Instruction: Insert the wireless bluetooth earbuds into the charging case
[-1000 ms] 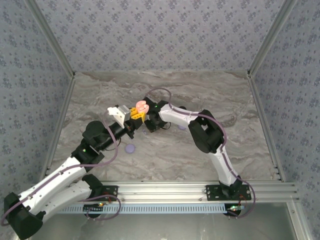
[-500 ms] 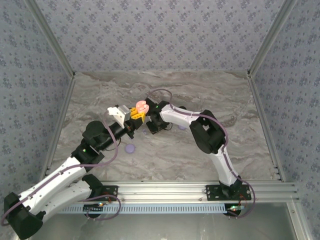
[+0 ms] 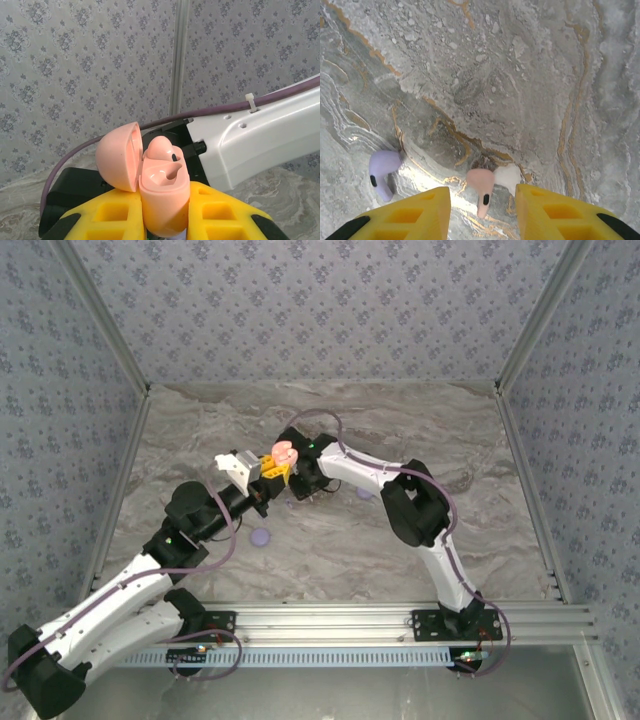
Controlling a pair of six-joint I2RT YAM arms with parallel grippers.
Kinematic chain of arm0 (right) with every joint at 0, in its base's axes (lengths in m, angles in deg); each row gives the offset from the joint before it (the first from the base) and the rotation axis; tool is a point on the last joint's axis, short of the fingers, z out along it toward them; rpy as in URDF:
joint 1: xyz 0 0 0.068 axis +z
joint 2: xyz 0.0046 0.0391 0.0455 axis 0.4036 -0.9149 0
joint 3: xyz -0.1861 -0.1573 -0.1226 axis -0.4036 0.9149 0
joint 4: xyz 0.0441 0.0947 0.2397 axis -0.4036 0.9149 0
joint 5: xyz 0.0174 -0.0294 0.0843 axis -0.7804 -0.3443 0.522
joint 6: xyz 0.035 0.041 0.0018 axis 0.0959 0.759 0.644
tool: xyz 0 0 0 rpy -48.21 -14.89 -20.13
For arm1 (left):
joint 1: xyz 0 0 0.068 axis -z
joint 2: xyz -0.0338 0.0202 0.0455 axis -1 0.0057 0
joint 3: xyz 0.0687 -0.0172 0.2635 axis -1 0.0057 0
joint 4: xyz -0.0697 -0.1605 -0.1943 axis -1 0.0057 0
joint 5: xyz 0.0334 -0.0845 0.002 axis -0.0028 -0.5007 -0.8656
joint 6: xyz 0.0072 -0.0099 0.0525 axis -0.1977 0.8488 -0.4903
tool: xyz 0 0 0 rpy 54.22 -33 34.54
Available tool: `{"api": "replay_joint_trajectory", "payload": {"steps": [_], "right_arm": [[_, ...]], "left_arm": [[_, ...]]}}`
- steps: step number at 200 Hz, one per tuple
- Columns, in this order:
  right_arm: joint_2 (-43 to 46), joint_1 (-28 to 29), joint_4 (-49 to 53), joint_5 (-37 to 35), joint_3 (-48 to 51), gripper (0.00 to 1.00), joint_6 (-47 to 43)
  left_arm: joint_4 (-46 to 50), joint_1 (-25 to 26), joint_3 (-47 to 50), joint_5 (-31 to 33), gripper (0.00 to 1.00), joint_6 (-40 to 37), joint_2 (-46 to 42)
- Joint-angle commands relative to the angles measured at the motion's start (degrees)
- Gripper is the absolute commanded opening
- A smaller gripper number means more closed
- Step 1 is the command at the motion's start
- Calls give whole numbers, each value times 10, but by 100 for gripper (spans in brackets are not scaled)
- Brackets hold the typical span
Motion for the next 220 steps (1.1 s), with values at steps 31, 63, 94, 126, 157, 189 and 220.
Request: {"api": "replay_joint_trajectory", "payload": {"steps": [31, 63, 94, 126, 157, 189, 220], "right_arm": [[-37, 2, 30, 0, -20, 38, -10], [-47, 3, 34, -2, -19, 31, -12], [-52, 2, 30, -3, -19, 28, -10], [-59, 2, 30, -5, -31, 29, -11], [-65, 1, 30, -8, -43, 29, -16], [-68, 1, 30, -9, -46, 23, -21], [-27, -1, 2, -6, -22, 20, -27]], "left_arm": [[-12, 2, 0, 7, 0, -7, -9], [-11, 2, 0, 7, 0, -8, -10], [-12, 3, -1, 7, 0, -9, -9], [-11, 3, -2, 7, 0, -9, -9], [-11, 3, -3, 6, 0, -10, -9], [-8, 3, -2, 7, 0, -10, -11], [-4, 3, -2, 8, 0, -11, -12]]}}
